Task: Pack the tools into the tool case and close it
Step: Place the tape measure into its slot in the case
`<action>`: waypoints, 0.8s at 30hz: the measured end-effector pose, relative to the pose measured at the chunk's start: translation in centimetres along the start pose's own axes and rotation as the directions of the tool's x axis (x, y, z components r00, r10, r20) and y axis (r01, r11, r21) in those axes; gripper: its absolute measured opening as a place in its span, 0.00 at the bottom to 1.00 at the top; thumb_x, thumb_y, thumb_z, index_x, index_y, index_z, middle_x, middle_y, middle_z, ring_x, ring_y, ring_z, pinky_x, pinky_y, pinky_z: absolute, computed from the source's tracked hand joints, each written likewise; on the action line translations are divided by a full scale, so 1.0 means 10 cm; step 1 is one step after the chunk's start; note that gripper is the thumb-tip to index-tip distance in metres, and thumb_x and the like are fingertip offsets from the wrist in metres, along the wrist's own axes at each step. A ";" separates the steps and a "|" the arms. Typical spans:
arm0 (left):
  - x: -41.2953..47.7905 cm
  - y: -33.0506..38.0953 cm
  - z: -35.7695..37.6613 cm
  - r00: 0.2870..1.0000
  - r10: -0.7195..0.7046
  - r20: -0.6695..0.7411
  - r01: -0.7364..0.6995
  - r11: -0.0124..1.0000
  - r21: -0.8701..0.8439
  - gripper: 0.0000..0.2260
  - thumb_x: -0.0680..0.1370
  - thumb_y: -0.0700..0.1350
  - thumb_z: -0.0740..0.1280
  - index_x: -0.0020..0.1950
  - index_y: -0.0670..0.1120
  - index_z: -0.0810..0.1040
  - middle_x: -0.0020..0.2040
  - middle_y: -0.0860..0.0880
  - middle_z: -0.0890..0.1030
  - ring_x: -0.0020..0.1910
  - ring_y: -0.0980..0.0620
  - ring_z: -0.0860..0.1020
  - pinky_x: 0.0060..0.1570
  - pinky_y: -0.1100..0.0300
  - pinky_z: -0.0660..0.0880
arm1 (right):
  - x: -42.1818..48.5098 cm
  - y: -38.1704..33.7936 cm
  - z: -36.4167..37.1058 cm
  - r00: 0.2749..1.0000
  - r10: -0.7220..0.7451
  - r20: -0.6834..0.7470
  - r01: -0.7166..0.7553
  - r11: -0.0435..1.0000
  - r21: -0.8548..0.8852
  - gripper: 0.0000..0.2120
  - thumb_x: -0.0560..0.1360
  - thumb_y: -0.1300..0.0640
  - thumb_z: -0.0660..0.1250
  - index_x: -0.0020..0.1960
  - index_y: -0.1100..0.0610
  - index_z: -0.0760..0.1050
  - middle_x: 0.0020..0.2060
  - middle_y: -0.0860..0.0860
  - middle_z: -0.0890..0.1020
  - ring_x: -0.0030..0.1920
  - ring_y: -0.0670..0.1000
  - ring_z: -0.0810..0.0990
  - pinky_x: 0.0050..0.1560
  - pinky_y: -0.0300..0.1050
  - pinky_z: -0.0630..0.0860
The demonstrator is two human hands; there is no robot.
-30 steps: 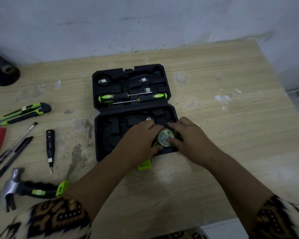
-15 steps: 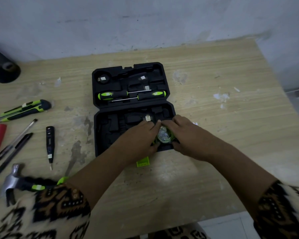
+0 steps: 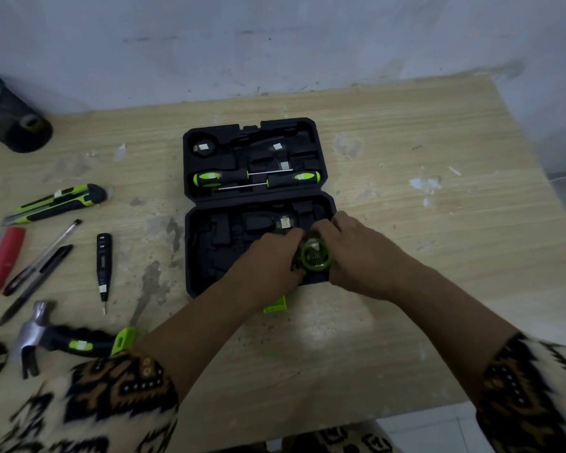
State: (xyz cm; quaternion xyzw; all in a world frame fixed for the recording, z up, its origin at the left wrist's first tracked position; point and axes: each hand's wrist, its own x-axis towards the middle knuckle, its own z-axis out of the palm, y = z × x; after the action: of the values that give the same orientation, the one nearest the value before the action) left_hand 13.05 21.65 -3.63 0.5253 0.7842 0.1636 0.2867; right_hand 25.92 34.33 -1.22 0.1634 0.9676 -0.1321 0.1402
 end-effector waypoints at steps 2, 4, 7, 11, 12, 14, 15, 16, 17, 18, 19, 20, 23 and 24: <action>-0.01 0.06 -0.01 0.999 -0.049 -0.014 0.050 0.996 0.070 0.17 0.74 0.48 0.71 0.59 0.48 0.71 0.49 0.45 0.80 0.44 0.46 0.79 0.42 0.49 0.79 | -0.02 -0.01 0.01 1.000 0.002 0.022 -0.002 1.000 -0.004 0.32 0.68 0.57 0.69 0.69 0.55 0.62 0.57 0.56 0.67 0.55 0.55 0.70 0.41 0.46 0.68; -0.01 0.12 -0.03 0.996 -0.084 -0.030 0.087 0.988 0.131 0.15 0.75 0.49 0.70 0.56 0.46 0.71 0.49 0.45 0.79 0.44 0.45 0.78 0.40 0.51 0.78 | -0.01 -0.02 -0.01 0.999 0.010 0.032 -0.010 1.000 -0.006 0.32 0.69 0.58 0.69 0.71 0.54 0.60 0.58 0.56 0.66 0.56 0.55 0.69 0.42 0.46 0.68; 0.00 0.15 -0.06 0.995 -0.090 -0.036 0.095 0.976 0.196 0.14 0.75 0.50 0.70 0.56 0.45 0.71 0.49 0.46 0.79 0.46 0.45 0.78 0.39 0.54 0.73 | 0.02 -0.02 -0.07 0.999 0.013 0.040 -0.015 0.999 0.041 0.33 0.71 0.58 0.68 0.72 0.52 0.58 0.57 0.56 0.67 0.56 0.55 0.70 0.41 0.47 0.70; 0.01 0.13 -0.08 0.998 -0.065 -0.023 0.068 0.983 0.173 0.22 0.74 0.49 0.71 0.63 0.44 0.66 0.51 0.44 0.80 0.46 0.43 0.79 0.40 0.52 0.76 | 0.01 -0.01 -0.09 1.000 0.002 -0.023 -0.001 0.998 0.055 0.34 0.70 0.52 0.69 0.72 0.50 0.57 0.55 0.55 0.70 0.48 0.55 0.73 0.38 0.47 0.72; 0.03 0.12 -0.09 0.999 -0.040 -0.025 0.044 0.981 0.187 0.25 0.74 0.49 0.71 0.65 0.45 0.64 0.51 0.44 0.80 0.45 0.43 0.80 0.40 0.51 0.77 | 0.00 -0.02 -0.07 0.999 -0.007 -0.042 0.009 0.998 0.055 0.34 0.71 0.52 0.69 0.73 0.51 0.58 0.55 0.55 0.71 0.48 0.55 0.74 0.37 0.46 0.71; 0.06 0.11 -0.08 1.000 -0.004 -0.020 0.008 0.975 0.220 0.24 0.74 0.50 0.70 0.65 0.45 0.64 0.50 0.45 0.81 0.44 0.44 0.79 0.40 0.51 0.78 | -0.02 -0.02 -0.05 0.998 -0.018 -0.062 0.022 0.997 0.067 0.34 0.71 0.53 0.68 0.73 0.52 0.59 0.56 0.55 0.71 0.49 0.55 0.75 0.38 0.44 0.68; 0.06 0.10 -0.07 1.000 -0.002 -0.014 0.005 0.975 0.222 0.23 0.74 0.50 0.70 0.63 0.45 0.65 0.49 0.45 0.80 0.44 0.44 0.79 0.40 0.52 0.77 | -0.02 -0.02 -0.04 0.997 -0.021 -0.068 0.026 0.997 0.079 0.32 0.72 0.53 0.68 0.73 0.53 0.60 0.57 0.55 0.71 0.50 0.55 0.75 0.38 0.43 0.68; 0.07 0.08 -0.07 1.000 -0.001 -0.009 0.002 0.978 0.207 0.21 0.74 0.51 0.69 0.61 0.46 0.66 0.49 0.46 0.80 0.44 0.45 0.79 0.40 0.53 0.76 | -0.03 -0.01 -0.04 0.997 -0.022 -0.071 0.028 0.995 0.094 0.31 0.72 0.53 0.68 0.72 0.53 0.61 0.57 0.55 0.71 0.50 0.54 0.74 0.39 0.44 0.69; 0.06 0.07 -0.07 1.000 -0.005 0.000 0.005 0.984 0.177 0.19 0.74 0.51 0.69 0.60 0.46 0.67 0.49 0.46 0.80 0.44 0.45 0.78 0.39 0.53 0.75 | -0.02 -0.01 -0.04 0.997 -0.023 -0.068 0.031 0.993 0.113 0.30 0.72 0.53 0.68 0.72 0.54 0.62 0.57 0.55 0.70 0.51 0.54 0.74 0.40 0.44 0.71; 0.05 0.06 -0.07 1.000 -0.012 0.011 0.011 0.990 0.138 0.18 0.74 0.51 0.69 0.59 0.47 0.68 0.48 0.47 0.80 0.43 0.46 0.78 0.39 0.53 0.76 | -0.01 0.00 -0.05 0.998 -0.028 -0.055 0.035 0.990 0.133 0.30 0.72 0.53 0.68 0.71 0.54 0.63 0.57 0.55 0.70 0.52 0.54 0.74 0.43 0.45 0.73; 0.04 0.06 -0.08 1.000 -0.020 0.022 0.017 0.994 0.104 0.18 0.74 0.51 0.70 0.58 0.47 0.69 0.48 0.47 0.79 0.43 0.47 0.78 0.39 0.53 0.76 | 0.00 0.01 -0.06 0.999 -0.036 -0.038 0.041 0.988 0.147 0.30 0.72 0.53 0.69 0.71 0.55 0.64 0.57 0.55 0.69 0.52 0.54 0.74 0.45 0.45 0.74; 0.02 0.06 -0.09 0.999 -0.021 0.032 0.018 0.996 0.089 0.17 0.75 0.51 0.70 0.59 0.47 0.69 0.48 0.47 0.79 0.42 0.48 0.78 0.39 0.53 0.77 | 0.01 0.01 -0.08 0.999 -0.044 -0.018 0.046 0.989 0.144 0.30 0.72 0.53 0.70 0.71 0.55 0.64 0.57 0.55 0.69 0.52 0.54 0.74 0.46 0.45 0.74; 0.00 0.04 -0.12 0.999 -0.004 0.045 0.000 0.995 0.098 0.17 0.75 0.51 0.70 0.60 0.47 0.72 0.48 0.48 0.79 0.43 0.49 0.78 0.39 0.56 0.75 | 0.03 0.01 -0.12 0.998 -0.047 0.034 0.044 0.996 0.072 0.32 0.71 0.50 0.71 0.72 0.55 0.64 0.57 0.55 0.68 0.52 0.54 0.72 0.47 0.48 0.76; 0.00 0.03 -0.13 0.999 0.004 0.047 -0.008 0.996 0.088 0.17 0.75 0.52 0.70 0.60 0.48 0.73 0.47 0.49 0.80 0.43 0.50 0.78 0.40 0.56 0.76 | 0.04 0.00 -0.14 0.998 -0.043 0.051 0.040 0.998 0.047 0.33 0.70 0.50 0.71 0.72 0.54 0.64 0.57 0.55 0.68 0.53 0.54 0.72 0.48 0.49 0.76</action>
State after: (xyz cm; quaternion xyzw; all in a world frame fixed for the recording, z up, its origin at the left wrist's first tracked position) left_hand 12.43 21.85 -2.45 0.5433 0.7822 0.1174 0.2813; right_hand 25.27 34.81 -0.06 0.1430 0.9635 -0.1612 0.1587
